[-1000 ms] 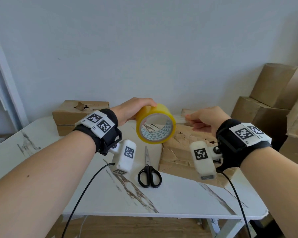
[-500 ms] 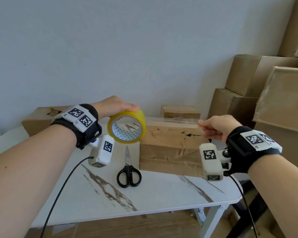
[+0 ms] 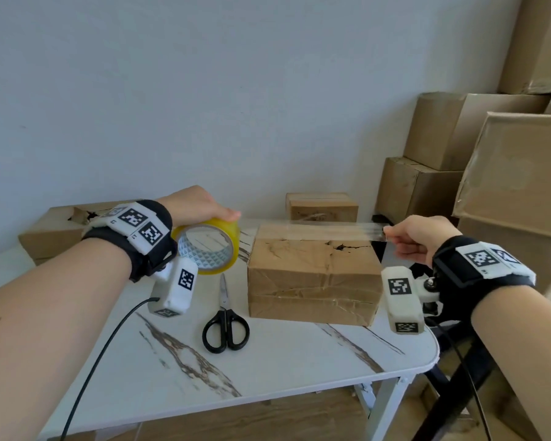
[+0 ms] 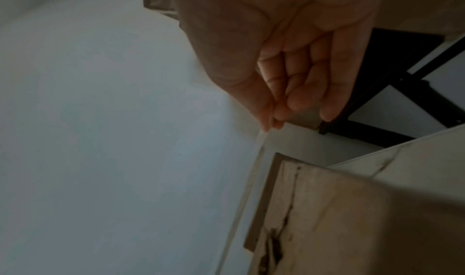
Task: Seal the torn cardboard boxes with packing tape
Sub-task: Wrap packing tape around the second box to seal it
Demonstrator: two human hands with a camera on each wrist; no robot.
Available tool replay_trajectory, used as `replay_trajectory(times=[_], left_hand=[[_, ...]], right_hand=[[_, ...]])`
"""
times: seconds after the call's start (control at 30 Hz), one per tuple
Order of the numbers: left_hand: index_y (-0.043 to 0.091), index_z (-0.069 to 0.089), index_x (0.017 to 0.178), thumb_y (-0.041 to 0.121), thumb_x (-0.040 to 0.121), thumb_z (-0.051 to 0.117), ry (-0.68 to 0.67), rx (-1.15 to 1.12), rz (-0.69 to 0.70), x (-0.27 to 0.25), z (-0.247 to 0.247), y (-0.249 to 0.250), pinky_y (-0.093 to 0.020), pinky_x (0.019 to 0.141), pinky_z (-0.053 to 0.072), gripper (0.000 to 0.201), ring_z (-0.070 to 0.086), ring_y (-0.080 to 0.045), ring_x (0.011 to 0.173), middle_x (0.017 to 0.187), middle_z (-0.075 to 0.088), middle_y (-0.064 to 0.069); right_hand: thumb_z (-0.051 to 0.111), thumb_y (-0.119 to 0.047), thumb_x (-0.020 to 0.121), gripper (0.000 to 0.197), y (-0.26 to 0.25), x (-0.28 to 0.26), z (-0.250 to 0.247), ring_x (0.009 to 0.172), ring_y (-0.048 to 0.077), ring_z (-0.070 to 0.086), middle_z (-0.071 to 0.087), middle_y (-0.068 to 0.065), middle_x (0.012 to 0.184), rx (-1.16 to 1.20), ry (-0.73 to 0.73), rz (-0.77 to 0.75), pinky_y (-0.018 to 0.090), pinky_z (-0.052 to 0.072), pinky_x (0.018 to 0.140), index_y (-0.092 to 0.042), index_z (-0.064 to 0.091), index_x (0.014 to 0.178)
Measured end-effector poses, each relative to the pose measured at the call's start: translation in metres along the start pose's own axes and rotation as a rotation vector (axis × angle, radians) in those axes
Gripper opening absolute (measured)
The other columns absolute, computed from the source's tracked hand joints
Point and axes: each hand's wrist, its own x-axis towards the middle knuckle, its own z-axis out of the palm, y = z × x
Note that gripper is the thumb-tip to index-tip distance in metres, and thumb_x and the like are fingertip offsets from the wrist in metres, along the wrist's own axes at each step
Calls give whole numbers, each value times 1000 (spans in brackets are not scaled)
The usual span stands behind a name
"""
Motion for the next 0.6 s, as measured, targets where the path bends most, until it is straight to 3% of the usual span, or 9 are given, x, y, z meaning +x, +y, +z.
replay_trajectory(times=[0.2,0.4,0.6], left_hand=[[12,59,58,58,79,63,-31,127,3,4,8,8,-32,72,43,50,56,-22,63,66,59,-6],[12,47,55,66,76,58,-33,268,-20,8,16,12,-31,67,39,59,50,-20,56,60,50,-4],[12,46,56,69,73,58,-60,328,-8,12,15,17,-30,65,37,61,49,-20,56,60,50,-4]], right_hand=[[65,-7,86,8,12,7,-2,52,14,45,53,5,61,46,-2,36,35,55,81,-2,61,81],[65,-10,87,9,18,13,0,53,15,47,52,5,62,31,13,33,38,54,85,-3,63,92],[67,-11,85,14,22,16,-5,58,16,51,55,5,67,28,16,22,41,53,89,-3,64,97]])
